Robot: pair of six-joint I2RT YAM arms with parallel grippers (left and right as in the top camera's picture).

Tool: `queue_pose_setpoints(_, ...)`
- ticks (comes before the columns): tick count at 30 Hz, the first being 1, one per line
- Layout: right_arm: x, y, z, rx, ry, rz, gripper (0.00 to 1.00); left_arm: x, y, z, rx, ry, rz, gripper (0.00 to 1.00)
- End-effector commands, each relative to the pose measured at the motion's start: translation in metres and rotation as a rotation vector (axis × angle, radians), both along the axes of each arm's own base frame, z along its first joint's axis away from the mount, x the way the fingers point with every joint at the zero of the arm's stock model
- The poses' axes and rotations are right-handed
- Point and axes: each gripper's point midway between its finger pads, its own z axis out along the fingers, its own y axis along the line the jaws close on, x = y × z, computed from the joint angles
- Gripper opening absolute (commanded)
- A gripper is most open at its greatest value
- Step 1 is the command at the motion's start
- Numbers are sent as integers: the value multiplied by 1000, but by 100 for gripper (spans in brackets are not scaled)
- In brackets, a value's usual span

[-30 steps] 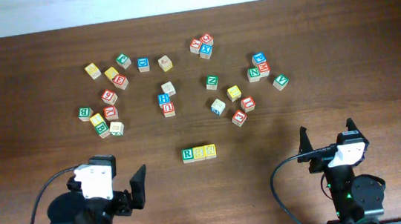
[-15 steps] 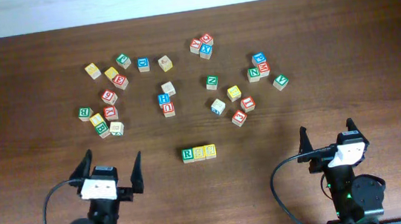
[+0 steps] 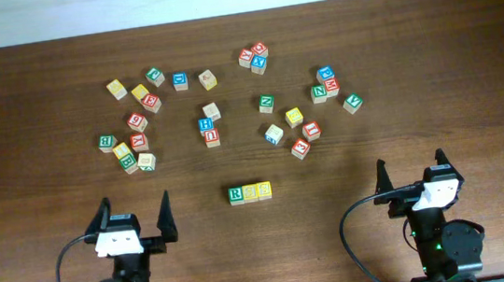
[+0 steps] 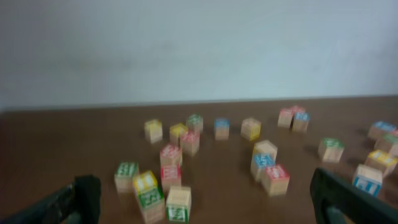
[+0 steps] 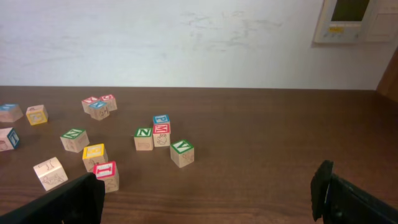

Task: Spell out RSS

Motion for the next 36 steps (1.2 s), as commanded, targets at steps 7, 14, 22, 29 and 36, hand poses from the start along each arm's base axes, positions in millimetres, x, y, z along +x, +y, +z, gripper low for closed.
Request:
queue_pose_setpoints(7, 0, -4, -2, 1, 0, -20, 98, -1, 14, -12, -76, 45, 101, 99)
queue_pose_setpoints(14, 0, -4, -2, 1, 0, -21, 98, -1, 12, -13, -9, 48, 86, 99)
queue_pose_setpoints(22, 0, -4, -2, 1, 0, -21, 98, -1, 9, -13, 5, 49, 72, 99)
queue_pose_setpoints(29, 0, -4, -2, 1, 0, -21, 98, -1, 9, -13, 7, 49, 68, 99)
queue_pose_setpoints(36, 0, -4, -2, 1, 0, -21, 98, -1, 8, -13, 7, 49, 65, 99)
